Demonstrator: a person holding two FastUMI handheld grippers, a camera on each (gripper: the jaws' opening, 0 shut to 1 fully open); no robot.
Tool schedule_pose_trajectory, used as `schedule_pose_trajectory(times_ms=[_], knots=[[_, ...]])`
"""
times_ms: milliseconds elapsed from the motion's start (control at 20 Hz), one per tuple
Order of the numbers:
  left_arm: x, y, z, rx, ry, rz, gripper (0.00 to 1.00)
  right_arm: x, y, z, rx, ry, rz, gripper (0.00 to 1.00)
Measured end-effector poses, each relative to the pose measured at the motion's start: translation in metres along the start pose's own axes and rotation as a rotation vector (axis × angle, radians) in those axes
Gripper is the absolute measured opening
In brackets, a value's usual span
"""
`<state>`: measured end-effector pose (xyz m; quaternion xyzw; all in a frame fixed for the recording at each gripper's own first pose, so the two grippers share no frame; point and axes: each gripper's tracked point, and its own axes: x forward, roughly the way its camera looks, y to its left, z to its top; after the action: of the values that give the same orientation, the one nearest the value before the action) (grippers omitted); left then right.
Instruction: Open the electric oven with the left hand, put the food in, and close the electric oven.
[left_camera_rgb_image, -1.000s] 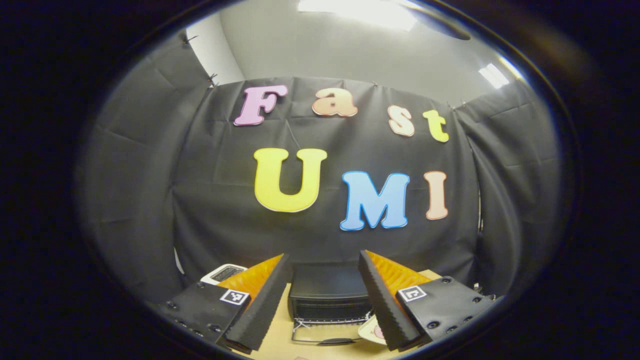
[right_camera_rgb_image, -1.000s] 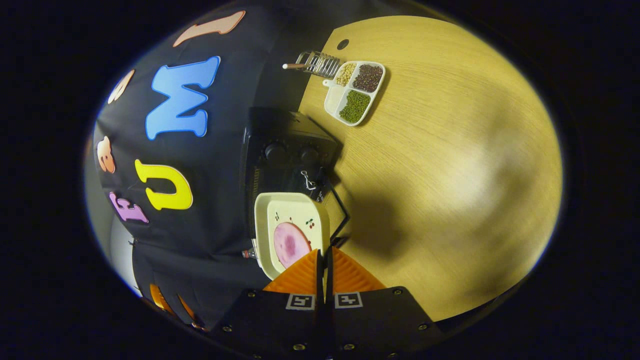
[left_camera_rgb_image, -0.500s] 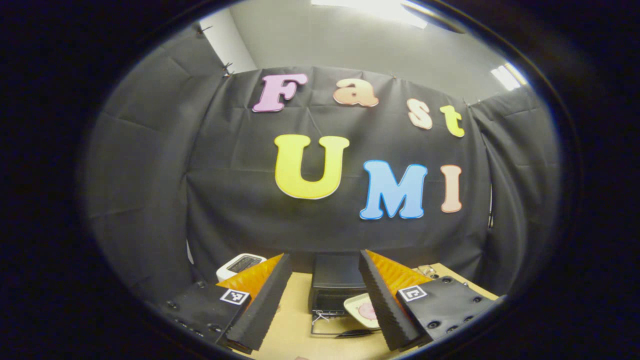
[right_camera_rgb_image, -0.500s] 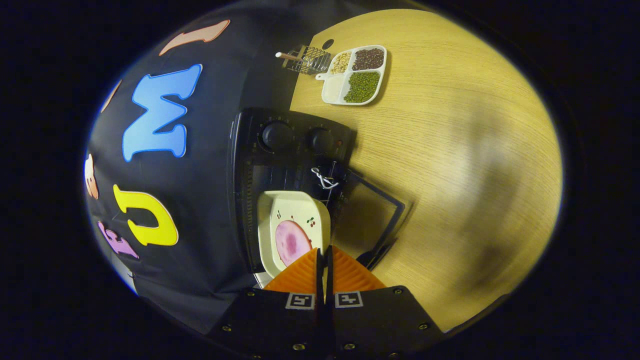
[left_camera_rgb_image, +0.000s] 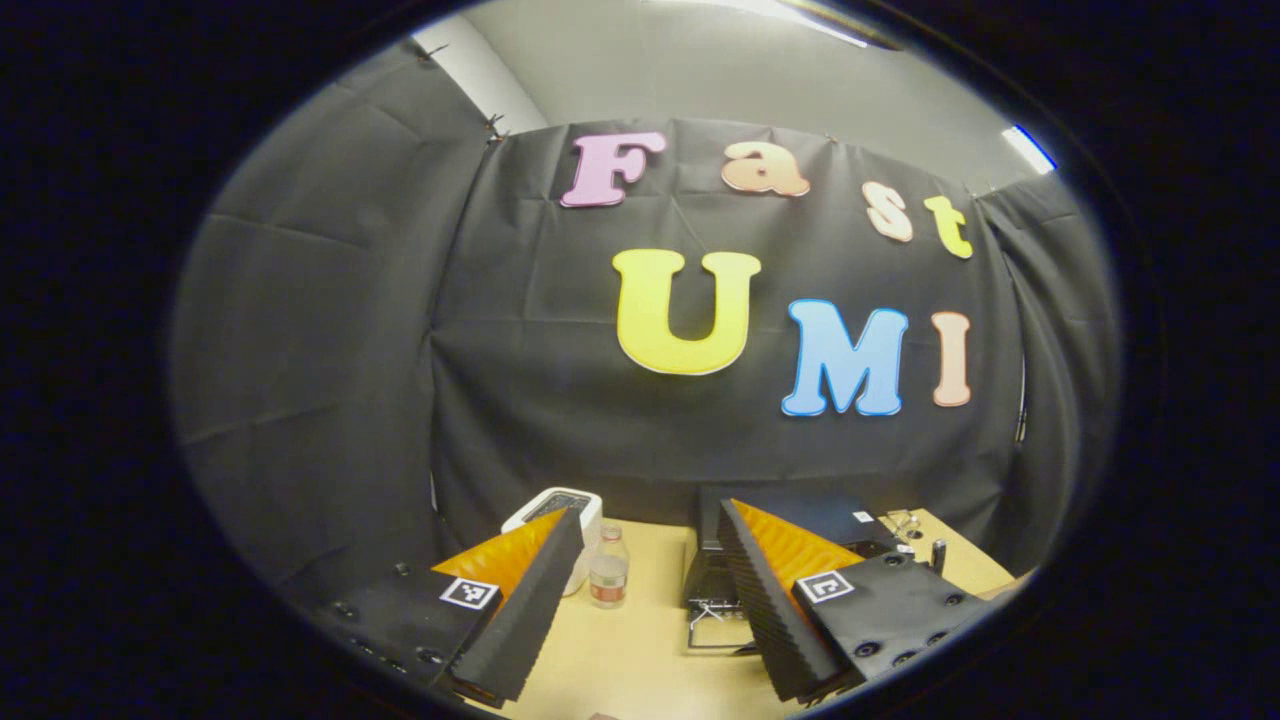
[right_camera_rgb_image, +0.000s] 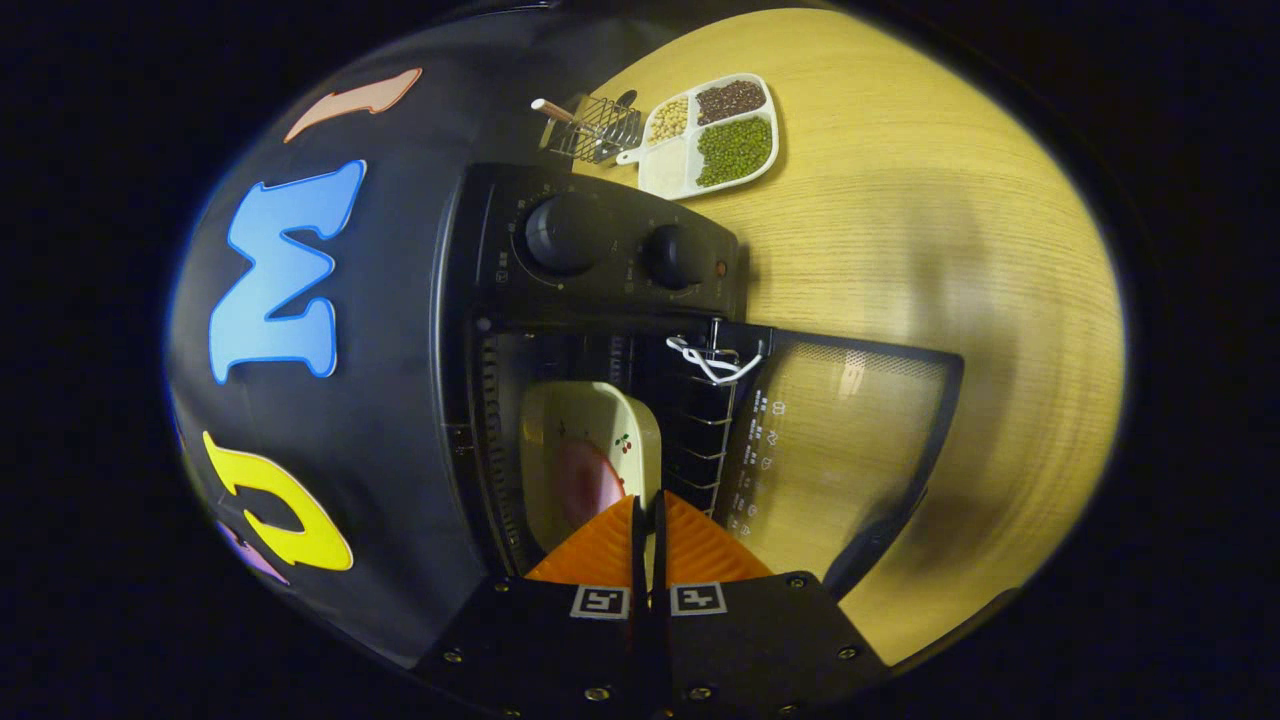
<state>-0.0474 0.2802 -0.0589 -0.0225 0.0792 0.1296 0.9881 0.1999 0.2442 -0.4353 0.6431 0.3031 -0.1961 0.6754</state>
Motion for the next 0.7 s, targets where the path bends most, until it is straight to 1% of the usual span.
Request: schedule_pose_trajectory(times_ms=[50,100,200,400,550,700], knots=[[0.000,0.002,-0.002,0.002,0.004,0.011,0.93,0.008,0.001,0.001,0.018,-0.018,-0.006,0.01],[-0.001,0.008,-0.003,0.005,0.008,0.022,0.97,0.016,0.003,0.001,0.049,-0.033,-0.006,0.01],[-0.003,0.024,-0.005,0.009,0.017,0.043,0.97,0.028,0.006,0.000,0.082,-0.051,-0.006,0.01],[-0.004,0.036,-0.006,0.008,0.029,0.073,0.98,0.046,0.006,-0.003,0.081,-0.077,-0.006,0.02],[-0.003,0.037,-0.008,0.010,0.037,0.079,0.98,0.058,0.013,-0.006,0.094,-0.094,0.000,0.02],[-0.002,0.032,-0.009,0.014,0.042,0.074,0.98,0.064,0.020,-0.009,0.090,-0.088,0.016,0.02]])
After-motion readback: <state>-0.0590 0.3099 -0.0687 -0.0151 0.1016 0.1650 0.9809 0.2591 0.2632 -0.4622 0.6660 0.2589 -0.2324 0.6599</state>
